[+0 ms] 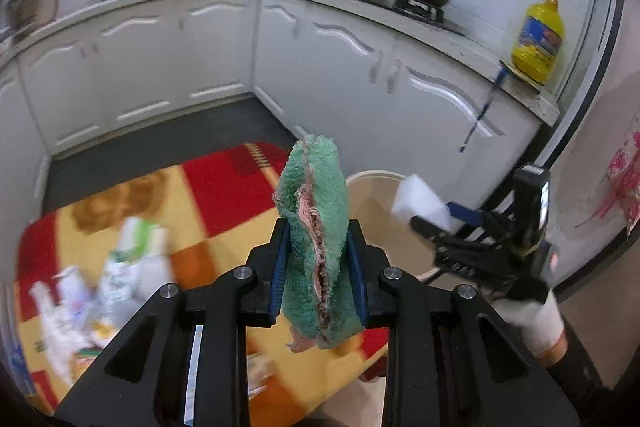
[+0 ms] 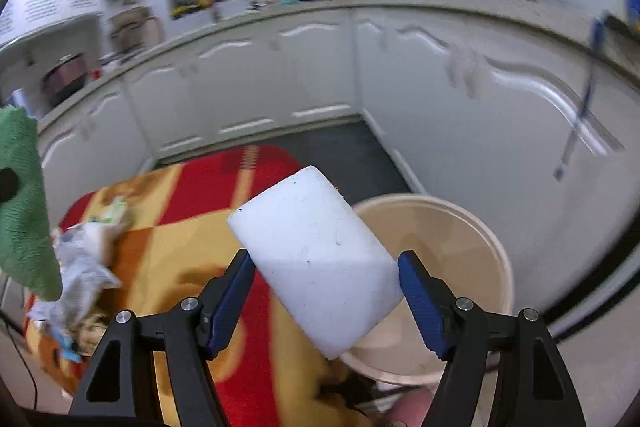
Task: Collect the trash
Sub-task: 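Carry cloth and sponge to the white bin and open both tools, then move both tools back over the trash on the blanket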
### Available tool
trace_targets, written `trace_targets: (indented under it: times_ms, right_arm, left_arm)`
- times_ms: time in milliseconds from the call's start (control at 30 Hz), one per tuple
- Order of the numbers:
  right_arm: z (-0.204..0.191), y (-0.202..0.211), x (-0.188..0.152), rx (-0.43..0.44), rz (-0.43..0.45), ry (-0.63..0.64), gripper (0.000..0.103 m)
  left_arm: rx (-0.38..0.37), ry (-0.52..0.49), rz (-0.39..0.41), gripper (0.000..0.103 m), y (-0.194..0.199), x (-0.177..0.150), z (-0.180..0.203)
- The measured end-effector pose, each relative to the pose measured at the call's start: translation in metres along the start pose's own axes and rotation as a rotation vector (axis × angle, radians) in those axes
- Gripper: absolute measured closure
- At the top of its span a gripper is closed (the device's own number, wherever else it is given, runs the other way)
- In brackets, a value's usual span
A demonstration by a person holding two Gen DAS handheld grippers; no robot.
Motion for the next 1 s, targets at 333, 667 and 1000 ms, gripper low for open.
trace_targets:
  times_ms: [333,667,1000]
  right_arm:
    - [0.058,-0.033,-0.031,-0.053,-0.094,-0.097,0.030]
    - [0.084,-0.059,-0.045,-0.090,-0.141,-0.139,0.024]
    - [0.083,-0.058,-0.052,-0.088,-0.151,-0.177,0.022]
  left_arm:
    - [0.027,0.052,-0.118,0.078,-0.114,-0.003,0.051]
    - [-0.004,0.114,-0.162,0.067,-0.169,-0.007,0.057]
    - [-0.041,0.174,-0.134,0.049,-0.148,-0.006,0.049]
Point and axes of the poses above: each gripper's, at about its wrist camera, not at the fingertips, and y roughly against the way its jaws point, z to its right, x to its top, the point moved 4 cm from there along -y, roughly the way its jaws point, and after that the axes turned 14 degrees about y, right-handed, at the moved point
